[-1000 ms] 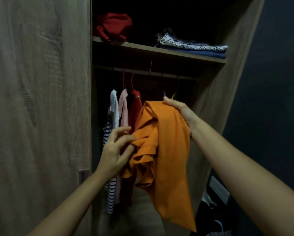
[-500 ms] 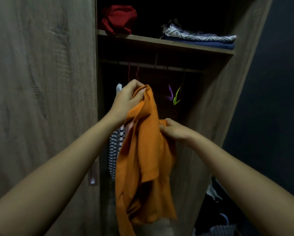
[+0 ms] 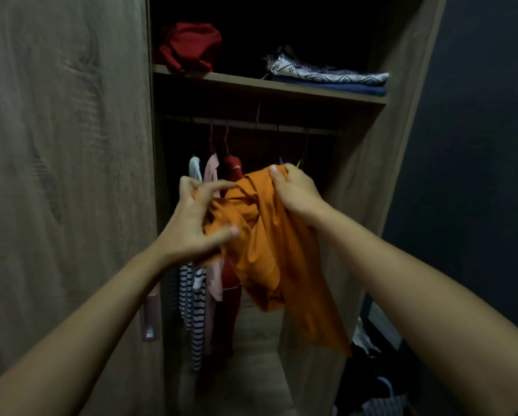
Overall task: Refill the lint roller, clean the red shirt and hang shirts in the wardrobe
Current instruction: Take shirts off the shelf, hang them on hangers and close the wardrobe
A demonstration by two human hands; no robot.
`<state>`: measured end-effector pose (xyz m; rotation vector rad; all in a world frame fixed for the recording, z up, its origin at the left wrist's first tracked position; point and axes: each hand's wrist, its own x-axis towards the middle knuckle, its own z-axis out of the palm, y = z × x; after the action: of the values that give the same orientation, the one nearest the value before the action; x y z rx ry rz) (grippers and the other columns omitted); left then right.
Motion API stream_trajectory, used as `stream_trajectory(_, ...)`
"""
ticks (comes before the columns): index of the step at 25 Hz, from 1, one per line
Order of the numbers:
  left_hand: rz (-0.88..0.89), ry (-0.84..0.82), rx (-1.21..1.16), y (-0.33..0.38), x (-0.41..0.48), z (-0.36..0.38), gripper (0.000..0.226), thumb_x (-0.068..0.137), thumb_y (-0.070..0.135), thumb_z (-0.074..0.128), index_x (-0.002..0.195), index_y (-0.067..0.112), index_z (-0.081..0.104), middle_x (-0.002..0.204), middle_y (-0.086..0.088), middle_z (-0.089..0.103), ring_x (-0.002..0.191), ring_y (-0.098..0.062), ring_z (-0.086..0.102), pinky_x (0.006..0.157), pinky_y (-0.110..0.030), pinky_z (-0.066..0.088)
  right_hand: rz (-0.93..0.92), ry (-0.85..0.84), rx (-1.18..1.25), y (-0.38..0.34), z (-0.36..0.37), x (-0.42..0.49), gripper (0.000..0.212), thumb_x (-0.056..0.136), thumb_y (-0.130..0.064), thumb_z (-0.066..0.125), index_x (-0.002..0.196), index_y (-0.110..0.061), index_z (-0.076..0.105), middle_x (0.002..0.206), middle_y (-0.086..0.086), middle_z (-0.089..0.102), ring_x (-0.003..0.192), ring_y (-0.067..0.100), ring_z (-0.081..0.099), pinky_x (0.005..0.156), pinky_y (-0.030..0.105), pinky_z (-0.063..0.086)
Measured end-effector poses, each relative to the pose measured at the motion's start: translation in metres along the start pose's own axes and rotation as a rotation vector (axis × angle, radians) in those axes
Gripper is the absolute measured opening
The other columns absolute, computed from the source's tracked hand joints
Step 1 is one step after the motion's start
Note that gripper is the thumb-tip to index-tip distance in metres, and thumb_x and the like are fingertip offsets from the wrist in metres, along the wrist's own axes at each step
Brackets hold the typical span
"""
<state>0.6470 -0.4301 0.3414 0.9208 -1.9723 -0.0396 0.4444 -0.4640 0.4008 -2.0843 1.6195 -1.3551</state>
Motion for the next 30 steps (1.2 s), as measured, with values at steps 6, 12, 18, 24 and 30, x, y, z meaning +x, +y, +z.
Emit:
stream_trajectory(6,0.437,0.311,0.936,-0.021,-0.014,0.028,0.082,0.057,0.025,0.079,0.125,0.035,0.035,0.113,-0.011,0.028,0.094,-0.029,0.036,0.068,-0.049,0.043,0.052,0.057,0.056,-0.008,-0.025,0.023,0.045,0.098,-0.041,0.032,0.128,-0.012,0.050,0.121,0.010,0.059,0.111,0.026,0.055,0.083,0.028,0.038)
stream_trajectory(12,0.571,0.608,0.558,0.023,-0.016,0.035,0.016,0.084,0.032,0.057,0.088,0.019,0.051,0.112,-0.006,0.048,0.111,-0.026,0.046,0.098,-0.056,0.030,-0.027,0.040,-0.153,-0.004,-0.021,0.020,0.050,0.096,-0.049,0.031,0.124,-0.014,0.052,0.119,0.010,0.060,0.106,0.028,0.057,0.083,0.032,0.042)
stream_trajectory(18,-0.011,0.492,-0.152,0.064,0.036,0.001,0.020,0.098,0.026,0.043,0.086,0.011,0.048,0.061,0.008,0.044,0.054,-0.003,0.050,0.050,-0.013,0.038,0.026,-0.246,-0.316,0.034,0.011,-0.005,0.054,0.090,-0.061,0.031,0.112,-0.020,0.057,0.119,0.014,0.062,0.111,0.033,0.057,0.093,0.042,0.046)
stream_trajectory(24,-0.144,0.455,-0.122,0.046,0.075,0.005,0.022,0.098,0.031,0.041,0.085,0.013,0.045,0.068,0.010,0.043,0.060,-0.001,0.046,0.060,-0.012,0.036,-0.020,-0.173,0.632,0.021,0.035,-0.059,0.084,0.066,-0.089,0.023,0.114,-0.027,0.052,0.114,0.003,0.059,0.107,0.020,0.057,0.095,0.038,0.045)
stream_trajectory(30,-0.147,0.303,0.027,0.017,0.075,-0.013,0.025,0.097,0.033,0.043,0.087,0.011,0.051,0.072,0.006,0.052,0.066,-0.005,0.050,0.055,-0.017,0.034,-0.040,-0.109,0.389,0.018,0.036,-0.065,0.019,0.094,-0.032,0.049,0.105,-0.019,0.057,0.097,0.002,0.064,0.092,0.018,0.062,0.078,0.029,0.048)
